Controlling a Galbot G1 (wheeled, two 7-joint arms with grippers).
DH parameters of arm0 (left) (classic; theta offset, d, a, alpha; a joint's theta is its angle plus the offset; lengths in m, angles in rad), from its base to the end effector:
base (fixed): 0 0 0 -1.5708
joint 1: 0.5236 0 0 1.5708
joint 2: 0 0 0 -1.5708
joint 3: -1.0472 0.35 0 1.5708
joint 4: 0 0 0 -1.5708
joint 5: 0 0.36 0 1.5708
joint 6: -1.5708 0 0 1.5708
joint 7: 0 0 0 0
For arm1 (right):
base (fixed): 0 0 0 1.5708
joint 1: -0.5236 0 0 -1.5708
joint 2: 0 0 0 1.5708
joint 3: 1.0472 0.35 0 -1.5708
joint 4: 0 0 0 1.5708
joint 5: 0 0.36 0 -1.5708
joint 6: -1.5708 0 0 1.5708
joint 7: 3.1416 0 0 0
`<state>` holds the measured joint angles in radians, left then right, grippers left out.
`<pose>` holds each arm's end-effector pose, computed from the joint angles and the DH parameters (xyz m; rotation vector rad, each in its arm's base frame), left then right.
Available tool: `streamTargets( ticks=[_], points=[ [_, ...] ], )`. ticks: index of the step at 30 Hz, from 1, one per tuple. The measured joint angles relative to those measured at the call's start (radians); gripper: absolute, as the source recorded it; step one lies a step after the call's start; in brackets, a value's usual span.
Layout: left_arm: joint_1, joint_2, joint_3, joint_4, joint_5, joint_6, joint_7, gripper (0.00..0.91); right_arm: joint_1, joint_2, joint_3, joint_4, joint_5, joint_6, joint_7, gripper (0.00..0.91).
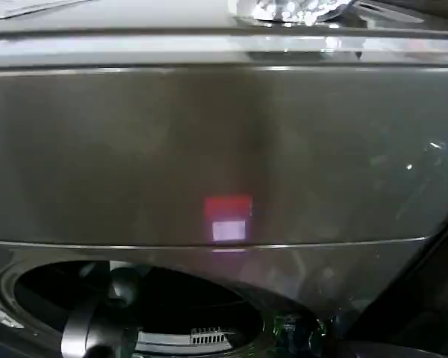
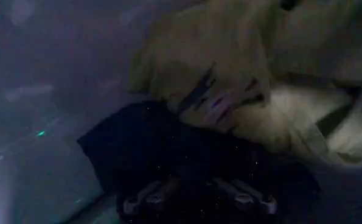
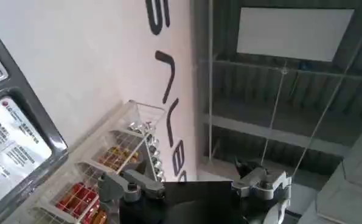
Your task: Grasp the clothes from the dryer.
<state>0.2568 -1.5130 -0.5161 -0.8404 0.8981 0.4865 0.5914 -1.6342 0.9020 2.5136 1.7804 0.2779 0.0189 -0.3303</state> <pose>0.6074 0.0321 -0.2241 -0.3212 -2.2955 -0.9461 -0.1284 -0.4229 0.0657 1.4453 1.9811 -1.2160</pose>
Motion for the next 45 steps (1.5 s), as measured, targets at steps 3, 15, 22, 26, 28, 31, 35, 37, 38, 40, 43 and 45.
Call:
streamTargets(
  ticks=[3,15,22,26,28,31,35,37,38,40,43,45],
  points=[
    [0.014,-0.003,0.004,-0.033,-0.103,0.038,-0.055,0.0,0.0,0.0,0.002,-0.005,0.003,0.0,0.0,0.907],
    [0.115,-0.024,0.037,-0.231,-0.608,0.158,-0.378,0.0,0.009,0.009,-0.011,-0.002,0.013,0.001,-0.002,0.907],
    [0.19,-0.034,0.039,-0.374,-0.846,0.194,-0.547,0.0,0.007,0.013,-0.013,-0.005,0.018,0.002,-0.003,0.907],
    [0.241,-0.039,0.041,-0.461,-0.948,0.196,-0.62,0.0,0.007,0.013,-0.014,-0.005,0.021,0.002,-0.003,0.907],
    [0.267,-0.038,0.042,-0.508,-0.988,0.194,-0.644,0.0,0.007,0.013,-0.013,-0.005,0.023,0.002,-0.003,0.907],
    [0.31,-0.033,0.043,-0.58,-1.032,0.182,-0.666,0.0,0.005,0.014,-0.01,-0.005,0.026,0.002,-0.003,0.907],
    [0.37,-0.029,0.044,-0.68,-1.075,0.168,-0.673,0.0,0.003,0.019,-0.009,-0.007,0.028,0.003,-0.003,0.907],
    [0.401,-0.028,0.046,-0.729,-1.089,0.164,-0.676,0.0,0.002,0.021,-0.009,-0.006,0.029,0.004,-0.002,0.907],
    [0.418,-0.027,0.046,-0.756,-1.098,0.163,-0.677,0.0,0.001,0.021,-0.009,-0.005,0.029,0.004,-0.002,0.907],
    [0.452,-0.023,0.046,-0.804,-1.109,0.162,-0.678,0.0,0.001,0.021,-0.008,-0.003,0.032,0.003,0.002,0.907],
    [0.505,-0.013,0.049,-0.879,-1.119,0.166,-0.671,0.0,0.001,0.021,-0.007,-0.002,0.037,0.003,0.004,0.907],
    [0.54,-0.004,0.053,-0.929,-1.124,0.17,-0.666,0.0,0.0,0.021,-0.004,-0.004,0.039,0.003,0.004,0.907]
  ],
)
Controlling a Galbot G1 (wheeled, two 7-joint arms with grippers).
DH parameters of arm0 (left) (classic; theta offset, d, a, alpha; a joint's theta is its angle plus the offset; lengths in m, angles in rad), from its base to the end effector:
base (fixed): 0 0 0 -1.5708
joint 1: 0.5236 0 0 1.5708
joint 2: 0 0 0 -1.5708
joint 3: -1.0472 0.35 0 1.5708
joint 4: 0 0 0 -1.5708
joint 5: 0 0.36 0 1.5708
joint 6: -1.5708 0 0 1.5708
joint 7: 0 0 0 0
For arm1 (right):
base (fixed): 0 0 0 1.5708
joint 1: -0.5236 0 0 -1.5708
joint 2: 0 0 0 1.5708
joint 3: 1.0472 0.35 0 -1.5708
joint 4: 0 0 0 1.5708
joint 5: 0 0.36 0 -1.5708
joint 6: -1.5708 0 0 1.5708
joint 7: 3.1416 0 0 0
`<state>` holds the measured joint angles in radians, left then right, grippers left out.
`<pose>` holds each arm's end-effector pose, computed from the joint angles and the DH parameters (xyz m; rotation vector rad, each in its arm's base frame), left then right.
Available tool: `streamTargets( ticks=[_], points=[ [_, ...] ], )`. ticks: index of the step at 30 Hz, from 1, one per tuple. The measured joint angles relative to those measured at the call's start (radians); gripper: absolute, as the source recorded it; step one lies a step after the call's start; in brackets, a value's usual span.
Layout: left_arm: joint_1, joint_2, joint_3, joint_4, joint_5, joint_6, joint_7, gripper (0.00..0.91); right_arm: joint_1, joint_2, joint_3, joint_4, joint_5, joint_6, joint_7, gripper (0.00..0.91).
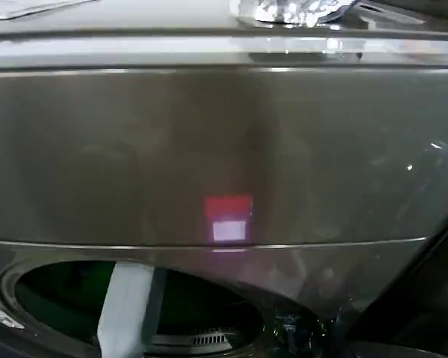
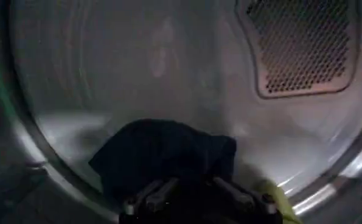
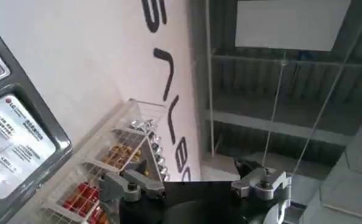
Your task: Grasp the clothes from the dryer.
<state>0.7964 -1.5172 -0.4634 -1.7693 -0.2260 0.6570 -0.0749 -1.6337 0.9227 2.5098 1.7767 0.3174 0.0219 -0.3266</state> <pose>0.4107 -0.0063 -0.1836 -0.1199 -2.9139 0.1660 -0.1327 -0.4239 0.0573 1.4401 1.9930 -1.1661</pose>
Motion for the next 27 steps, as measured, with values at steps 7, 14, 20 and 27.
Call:
streamTargets(
  ticks=[7,14,20,27],
  points=[
    [0.123,0.005,0.006,-0.156,0.0,-0.004,0.008,0.0,0.008,-0.001,0.003,-0.004,0.012,-0.002,0.001,0.907],
    [0.241,-0.003,0.014,-0.278,0.039,-0.028,0.022,0.0,0.016,0.001,-0.001,-0.001,0.013,-0.002,-0.002,0.907],
    [0.329,-0.019,0.029,-0.339,0.093,-0.062,0.042,0.0,0.025,0.003,-0.006,-0.002,0.008,-0.004,0.003,0.907],
    [0.404,-0.03,0.031,-0.375,0.143,-0.106,0.063,0.0,0.035,0.004,-0.012,0.007,0.004,-0.017,0.007,0.907]
  ],
)
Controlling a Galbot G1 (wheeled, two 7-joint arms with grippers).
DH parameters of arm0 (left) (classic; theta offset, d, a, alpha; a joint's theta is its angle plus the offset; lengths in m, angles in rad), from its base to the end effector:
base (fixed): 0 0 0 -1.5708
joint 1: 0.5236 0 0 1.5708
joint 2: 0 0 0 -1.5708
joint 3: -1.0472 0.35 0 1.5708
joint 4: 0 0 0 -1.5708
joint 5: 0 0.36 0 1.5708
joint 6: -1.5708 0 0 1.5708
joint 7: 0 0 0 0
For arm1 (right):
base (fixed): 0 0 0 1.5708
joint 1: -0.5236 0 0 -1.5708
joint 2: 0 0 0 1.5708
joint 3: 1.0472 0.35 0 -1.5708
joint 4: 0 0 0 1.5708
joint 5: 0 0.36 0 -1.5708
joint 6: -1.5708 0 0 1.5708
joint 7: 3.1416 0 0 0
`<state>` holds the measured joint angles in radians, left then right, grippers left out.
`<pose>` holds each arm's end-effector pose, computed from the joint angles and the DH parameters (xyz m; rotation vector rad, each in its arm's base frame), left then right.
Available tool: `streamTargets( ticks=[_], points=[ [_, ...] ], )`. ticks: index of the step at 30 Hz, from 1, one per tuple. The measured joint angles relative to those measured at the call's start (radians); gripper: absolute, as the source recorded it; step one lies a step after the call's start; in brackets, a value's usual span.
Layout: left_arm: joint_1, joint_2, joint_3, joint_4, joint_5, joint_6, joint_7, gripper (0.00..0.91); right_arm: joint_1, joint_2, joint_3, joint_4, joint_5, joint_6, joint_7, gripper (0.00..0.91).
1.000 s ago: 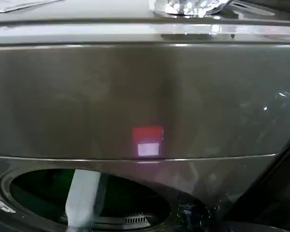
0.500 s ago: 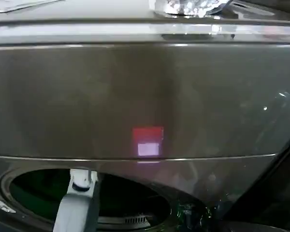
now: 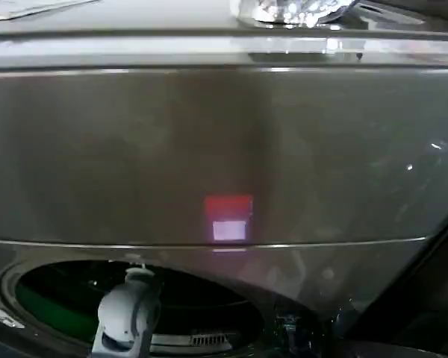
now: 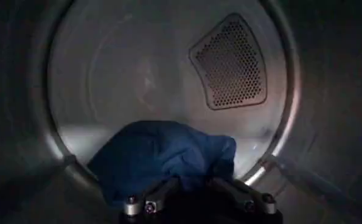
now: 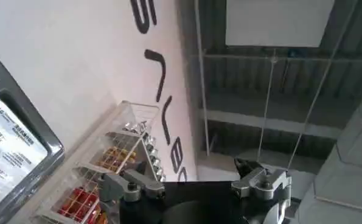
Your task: Grasp the clothes from the dryer.
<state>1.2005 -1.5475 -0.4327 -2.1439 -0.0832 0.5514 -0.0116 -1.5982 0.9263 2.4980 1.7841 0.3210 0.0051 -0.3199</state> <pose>0.2740 -0.0238 -0.1996 -0.1802 -2.9986 0.0866 -0.1305 -0.4232 0.0515 1.4529 1.9870 -1.1166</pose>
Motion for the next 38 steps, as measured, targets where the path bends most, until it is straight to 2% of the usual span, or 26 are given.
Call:
streamTargets(
  ticks=[14,38],
  points=[
    [0.048,-0.003,-0.003,-0.029,0.029,-0.026,0.019,0.0,0.005,0.002,-0.012,0.008,-0.001,-0.004,0.013,0.907],
    [0.069,-0.003,-0.009,-0.036,0.038,-0.038,0.025,0.0,0.013,0.002,-0.018,0.009,-0.015,-0.011,0.002,0.907]
  ],
)
